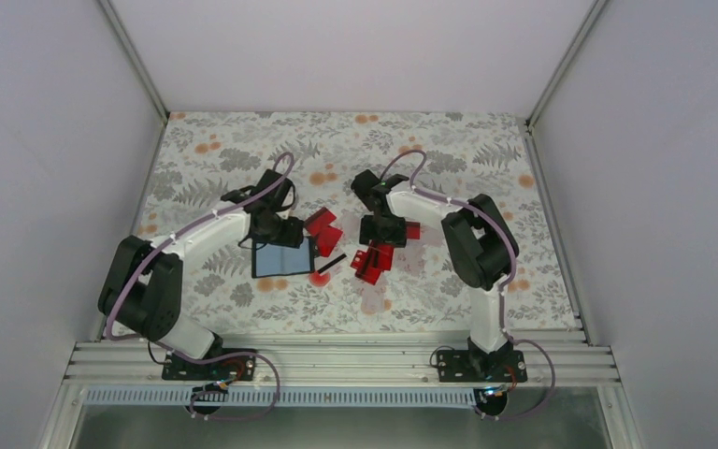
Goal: Put the credit cards into the card holder
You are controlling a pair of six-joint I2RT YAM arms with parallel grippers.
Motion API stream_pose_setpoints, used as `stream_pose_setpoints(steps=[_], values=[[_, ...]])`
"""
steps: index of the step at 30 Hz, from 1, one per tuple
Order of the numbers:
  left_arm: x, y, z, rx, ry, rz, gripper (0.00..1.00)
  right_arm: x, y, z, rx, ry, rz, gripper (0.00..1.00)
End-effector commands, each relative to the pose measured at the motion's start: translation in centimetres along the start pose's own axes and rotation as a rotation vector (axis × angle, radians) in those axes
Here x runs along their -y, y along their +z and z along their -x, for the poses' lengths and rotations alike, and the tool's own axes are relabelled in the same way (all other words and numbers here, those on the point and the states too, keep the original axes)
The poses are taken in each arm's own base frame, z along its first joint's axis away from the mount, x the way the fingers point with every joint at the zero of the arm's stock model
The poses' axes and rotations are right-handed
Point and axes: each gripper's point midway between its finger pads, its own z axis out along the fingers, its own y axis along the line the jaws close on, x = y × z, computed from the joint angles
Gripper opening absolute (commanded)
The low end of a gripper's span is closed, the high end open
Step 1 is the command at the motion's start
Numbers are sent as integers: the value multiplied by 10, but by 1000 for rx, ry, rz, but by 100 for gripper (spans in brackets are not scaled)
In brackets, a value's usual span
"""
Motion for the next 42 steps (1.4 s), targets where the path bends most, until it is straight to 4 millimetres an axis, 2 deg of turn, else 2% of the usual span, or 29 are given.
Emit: stream_pose_setpoints(steps=[1,5,9,13,19,28,31,36,42], values=[[8,-4,9,5,-6,-18,67,11,31,-12,-47,-28,-44,68],[8,-3,9,-2,-7,-13,67,6,40,-10,-51,-43,-32,59],[8,-2,8,-7,-10,-8,67,-5,35,-3,-31,-91,9,53],[9,-2,8,-6,-18,-9,67,-28,15,6,21,-196,86,52],[11,-2,12,1,-21,-11,67,-42,-6,6,46,-292,156,52],[15,-2,15,6,-19,-22,67,-57,-16,-8,43,-364,259,52],[16,-2,16,6,-21,-32,67,-56,-18,-9,46,-365,256,53],[18,0,15,4,-20,-38,67,-36,-24,-5,51,-280,149,57],[19,1,16,5,-20,-47,67,-21,-30,-7,36,-180,77,74]])
